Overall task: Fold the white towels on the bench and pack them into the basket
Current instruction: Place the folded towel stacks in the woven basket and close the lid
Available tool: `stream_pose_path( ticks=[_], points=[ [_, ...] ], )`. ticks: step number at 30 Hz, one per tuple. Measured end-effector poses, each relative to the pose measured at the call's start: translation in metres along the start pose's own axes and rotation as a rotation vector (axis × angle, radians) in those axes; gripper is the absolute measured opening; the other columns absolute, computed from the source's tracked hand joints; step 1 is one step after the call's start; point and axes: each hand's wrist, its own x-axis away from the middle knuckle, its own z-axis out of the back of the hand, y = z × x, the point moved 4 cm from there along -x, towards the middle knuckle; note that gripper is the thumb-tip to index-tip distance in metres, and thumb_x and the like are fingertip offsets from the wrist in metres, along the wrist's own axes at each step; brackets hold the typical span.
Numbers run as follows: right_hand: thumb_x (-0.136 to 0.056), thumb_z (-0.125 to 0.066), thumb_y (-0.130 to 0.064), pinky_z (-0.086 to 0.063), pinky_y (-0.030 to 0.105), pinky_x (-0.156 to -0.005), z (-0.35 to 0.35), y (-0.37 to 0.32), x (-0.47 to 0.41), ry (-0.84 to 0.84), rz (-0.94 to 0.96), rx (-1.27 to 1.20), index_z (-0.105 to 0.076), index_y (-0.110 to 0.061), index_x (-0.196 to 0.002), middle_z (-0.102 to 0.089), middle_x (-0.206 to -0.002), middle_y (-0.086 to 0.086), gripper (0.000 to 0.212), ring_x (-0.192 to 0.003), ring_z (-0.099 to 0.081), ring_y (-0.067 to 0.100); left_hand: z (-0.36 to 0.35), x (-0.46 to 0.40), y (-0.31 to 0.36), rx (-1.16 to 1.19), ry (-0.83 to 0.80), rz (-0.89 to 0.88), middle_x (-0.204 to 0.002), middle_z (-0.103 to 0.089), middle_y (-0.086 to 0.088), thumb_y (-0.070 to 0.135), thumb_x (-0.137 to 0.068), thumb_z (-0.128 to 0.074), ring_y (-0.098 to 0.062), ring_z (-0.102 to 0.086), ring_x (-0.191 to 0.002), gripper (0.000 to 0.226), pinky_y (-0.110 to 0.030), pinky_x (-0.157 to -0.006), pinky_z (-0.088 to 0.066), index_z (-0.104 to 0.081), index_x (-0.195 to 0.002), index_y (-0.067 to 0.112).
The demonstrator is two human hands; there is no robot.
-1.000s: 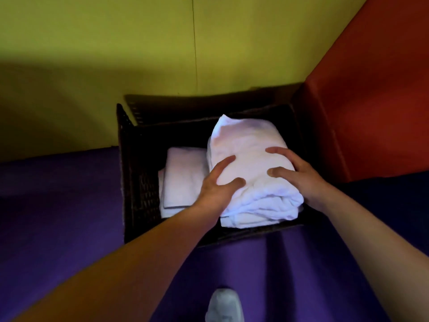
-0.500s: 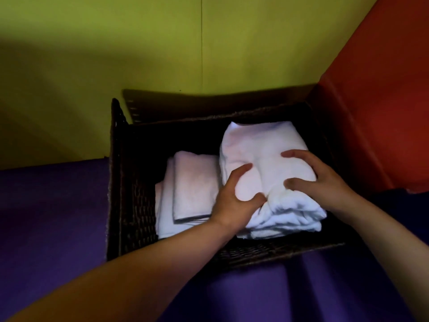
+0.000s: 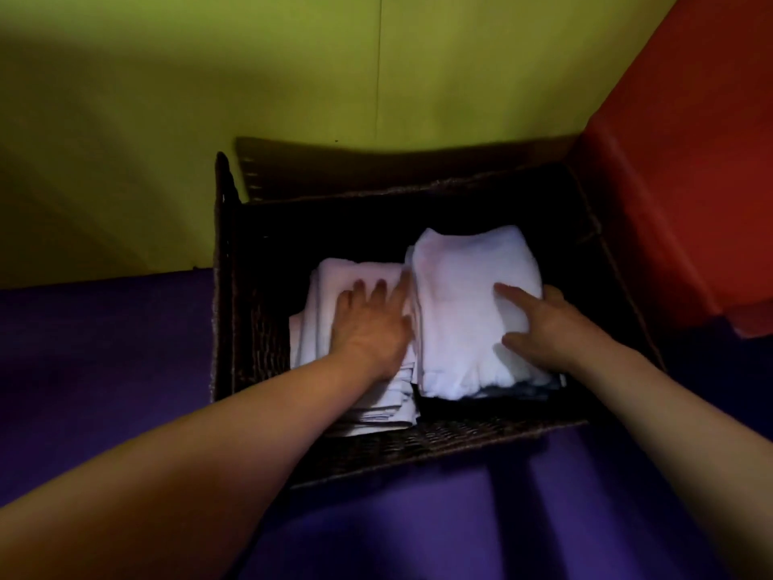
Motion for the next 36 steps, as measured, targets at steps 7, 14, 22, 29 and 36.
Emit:
stream_pose_path(
  ticks=[7, 14, 22, 29, 36],
  points=[
    [-0.080, -0.055, -0.079, -0.003, 0.068, -0.119, -0.004, -0.061, -0.017, 0.005, 0.271, 0.475, 0.007, -0.045, -0.159, 0.016, -0.170, 0.006, 0.107, -0.157, 0.010, 0.030, -0.010, 0.009, -0.040, -0.177, -0.248, 0.041, -0.167, 0.019, -0.003, 0.047, -0.106, -0.026, -0.033, 0.014, -0.153, 0.063, -0.061, -0.119, -0.001, 0.005, -0.159, 0.037],
    [-0.071, -0.060, -0.086, 0.010, 0.065, -0.120, -0.011, -0.034, -0.035, -0.072, 0.271, 0.447, 0.022, -0.048, -0.155, 0.026, -0.167, 0.003, 0.123, -0.155, 0.023, 0.023, -0.019, 0.011, -0.054, -0.176, -0.373, 0.135, -0.165, 0.025, -0.011, 0.037, -0.103, -0.042, -0.041, 0.017, -0.151, 0.079, -0.061, -0.121, -0.002, 0.015, -0.158, 0.034],
    [-0.074, -0.062, -0.080, 0.011, 0.067, -0.118, -0.020, -0.044, -0.027, -0.034, 0.231, 0.454, 0.020, -0.045, -0.156, 0.027, -0.167, 0.004, 0.121, -0.154, 0.024, 0.025, 0.093, 0.066, -0.040, -0.381, 0.373, -0.084, -0.166, -0.017, -0.016, 0.049, -0.093, -0.051, -0.045, -0.007, -0.152, 0.073, -0.063, -0.121, -0.001, -0.025, -0.158, 0.028],
    [-0.073, -0.065, -0.078, 0.008, 0.067, -0.119, -0.022, -0.047, -0.022, -0.003, 0.194, 0.414, 0.015, -0.046, -0.157, 0.021, -0.169, 0.005, 0.120, -0.156, 0.019, 0.024, 0.102, 0.164, -0.184, 0.280, 0.265, 0.643, -0.163, -0.011, -0.024, 0.055, -0.088, -0.064, -0.050, -0.023, -0.145, 0.106, -0.062, -0.112, -0.030, 0.005, -0.160, 0.020],
    [-0.079, -0.065, -0.071, 0.002, 0.066, -0.120, -0.019, -0.058, -0.014, -0.011, 0.153, 0.417, 0.008, -0.042, -0.160, 0.012, -0.170, 0.006, 0.113, -0.157, 0.010, 0.025, 0.098, 0.164, -0.174, 0.656, 0.326, 0.554, -0.150, -0.046, -0.013, 0.019, -0.095, -0.061, -0.038, -0.051, -0.130, 0.079, -0.040, -0.101, -0.041, -0.015, -0.159, 0.020]
  ],
)
